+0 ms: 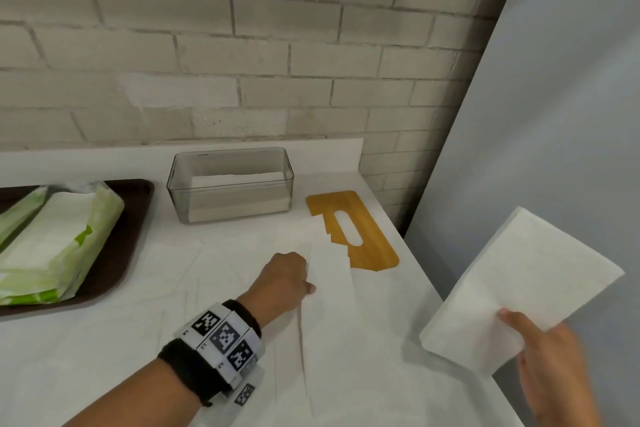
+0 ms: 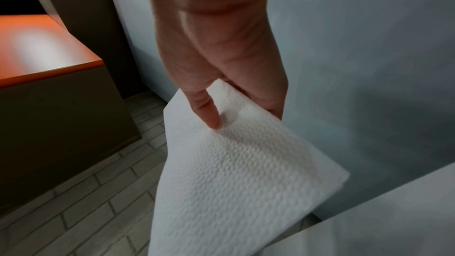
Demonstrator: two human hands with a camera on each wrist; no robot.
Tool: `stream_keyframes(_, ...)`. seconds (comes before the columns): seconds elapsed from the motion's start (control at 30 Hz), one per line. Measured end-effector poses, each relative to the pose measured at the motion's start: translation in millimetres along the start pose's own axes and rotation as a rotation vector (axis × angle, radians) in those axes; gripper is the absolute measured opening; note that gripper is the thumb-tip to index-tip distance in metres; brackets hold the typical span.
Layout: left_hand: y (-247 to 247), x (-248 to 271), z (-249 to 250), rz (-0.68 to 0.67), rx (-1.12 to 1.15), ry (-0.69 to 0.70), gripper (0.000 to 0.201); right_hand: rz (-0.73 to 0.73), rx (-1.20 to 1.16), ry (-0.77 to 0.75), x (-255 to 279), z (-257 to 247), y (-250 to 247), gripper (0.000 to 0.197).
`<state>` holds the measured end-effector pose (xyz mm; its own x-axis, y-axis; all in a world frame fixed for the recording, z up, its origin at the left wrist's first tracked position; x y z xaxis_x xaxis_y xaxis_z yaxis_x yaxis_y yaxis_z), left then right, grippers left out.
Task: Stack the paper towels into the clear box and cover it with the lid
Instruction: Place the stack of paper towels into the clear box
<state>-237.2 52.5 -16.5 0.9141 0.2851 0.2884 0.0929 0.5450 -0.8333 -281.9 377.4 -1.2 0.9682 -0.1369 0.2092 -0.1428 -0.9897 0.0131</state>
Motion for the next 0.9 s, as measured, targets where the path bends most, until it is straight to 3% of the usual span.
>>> stream_keyframes(0.13, -37, 16, -1, 0.178, 0.049, 0.093, 0.014, -0.001, 0.032, 0.052, 0, 3, 10, 0.023)
stream_keyframes(0.23, -59, 29, -11, 0.370, 0.362, 0.199, 0.026, -0.030, 0.077, 0.074, 0, 5, 21, 0.014)
stream_keyframes(0.3, -69, 38, -19, 0.465, 0.505, 0.214, 0.023, -0.064, 0.098, 0.075, -2, 7, 32, 0.012)
stream_keyframes(0.6, -92, 63, -48, 0.676, 0.773, 0.242, 0.019, -0.291, 0.146, 0.012, -6, -11, 97, 0.021)
stream_keyframes(0.73, -89, 75, -76, 0.743, 0.955, 0.142, 0.016, -0.382, 0.262, -0.133, -9, -58, 148, 0.025)
stream_keyframes(0.9, -65, 90, -111, 0.730, 1.107, -0.023, 0.012, -0.516, 0.508, -0.552, -2, -140, 257, 0.032)
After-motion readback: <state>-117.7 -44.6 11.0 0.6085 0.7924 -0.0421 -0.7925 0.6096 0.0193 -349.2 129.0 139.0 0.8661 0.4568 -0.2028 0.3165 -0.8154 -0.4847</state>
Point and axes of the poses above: each hand's wrist, its own x-axis away from the middle knuckle, its own y-axis out of the palm, z = x × y, the point moved 4 cm from there along -x, towards the middle knuckle, and after that the axes turned 6 degrees about y, right-handed, at the moved point
